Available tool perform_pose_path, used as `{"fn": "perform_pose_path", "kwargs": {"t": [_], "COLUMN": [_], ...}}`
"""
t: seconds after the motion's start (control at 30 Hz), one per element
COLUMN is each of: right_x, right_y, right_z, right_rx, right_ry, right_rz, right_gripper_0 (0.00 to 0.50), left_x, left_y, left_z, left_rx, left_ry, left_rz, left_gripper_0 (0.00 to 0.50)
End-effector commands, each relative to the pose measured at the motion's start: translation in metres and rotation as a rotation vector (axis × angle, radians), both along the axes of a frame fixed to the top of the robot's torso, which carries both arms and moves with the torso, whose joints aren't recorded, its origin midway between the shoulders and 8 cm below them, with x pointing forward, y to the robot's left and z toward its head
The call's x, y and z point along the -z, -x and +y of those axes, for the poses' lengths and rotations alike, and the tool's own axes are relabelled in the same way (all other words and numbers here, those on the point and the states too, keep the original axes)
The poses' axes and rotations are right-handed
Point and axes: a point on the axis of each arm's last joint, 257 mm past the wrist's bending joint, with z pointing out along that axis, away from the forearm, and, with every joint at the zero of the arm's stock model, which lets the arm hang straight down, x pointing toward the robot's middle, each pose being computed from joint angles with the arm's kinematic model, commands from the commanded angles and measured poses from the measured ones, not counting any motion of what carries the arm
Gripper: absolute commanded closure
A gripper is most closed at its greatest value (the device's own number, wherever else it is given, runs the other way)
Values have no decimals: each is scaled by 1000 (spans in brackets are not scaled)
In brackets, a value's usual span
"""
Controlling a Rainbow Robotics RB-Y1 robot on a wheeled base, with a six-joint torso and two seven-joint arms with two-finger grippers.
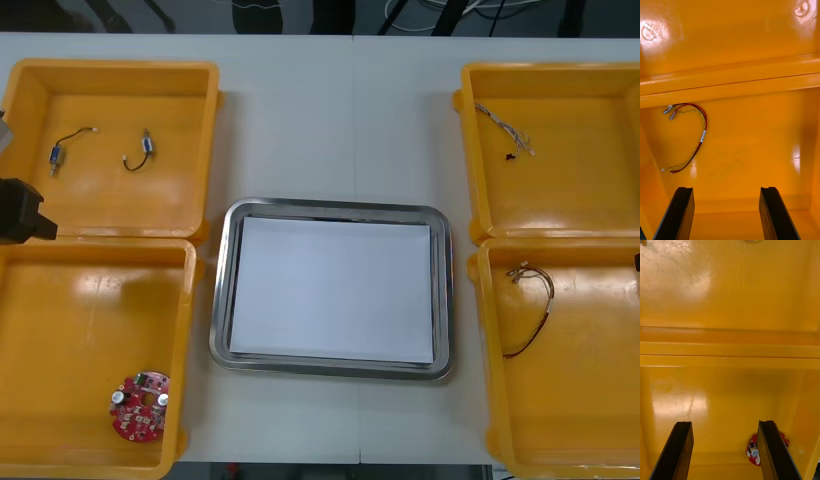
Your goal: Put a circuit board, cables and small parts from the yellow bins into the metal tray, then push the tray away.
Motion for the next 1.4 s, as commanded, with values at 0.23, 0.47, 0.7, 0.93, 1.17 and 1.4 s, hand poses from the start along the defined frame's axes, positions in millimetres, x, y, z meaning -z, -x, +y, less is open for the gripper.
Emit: {"fn": "perform_pose_path", "kwargs": {"t": [0.23,0.47,0.7,0.93,1.17,1.4], "right_x": [-7,-7,-7,-7,-7,-7], "right_y": [4,4,4,4,4,4], "right_z": [-5,-5,-5,-5,-5,-5], "right_rx": [-35,-35,-35,-35,-35,-35], "right_ry": [47,47,47,47,47,47], "right_rz": [-6,-6,-6,-6,-6,-6], "right_gripper_0": [0,0,0,0,0,0], "left_x": [-13,-13,-13,-13,-13,-13], "left_y": [4,4,4,4,4,4], "left_z": [20,20,20,20,20,20], "left_rx": [56,56,56,56,56,56], "left_ry": [-91,-91,-91,-91,-91,-91], "left_rz": [-25,-25,-25,-25,-25,-25], "left_gripper_0": [0,0,0,0,0,0]}}
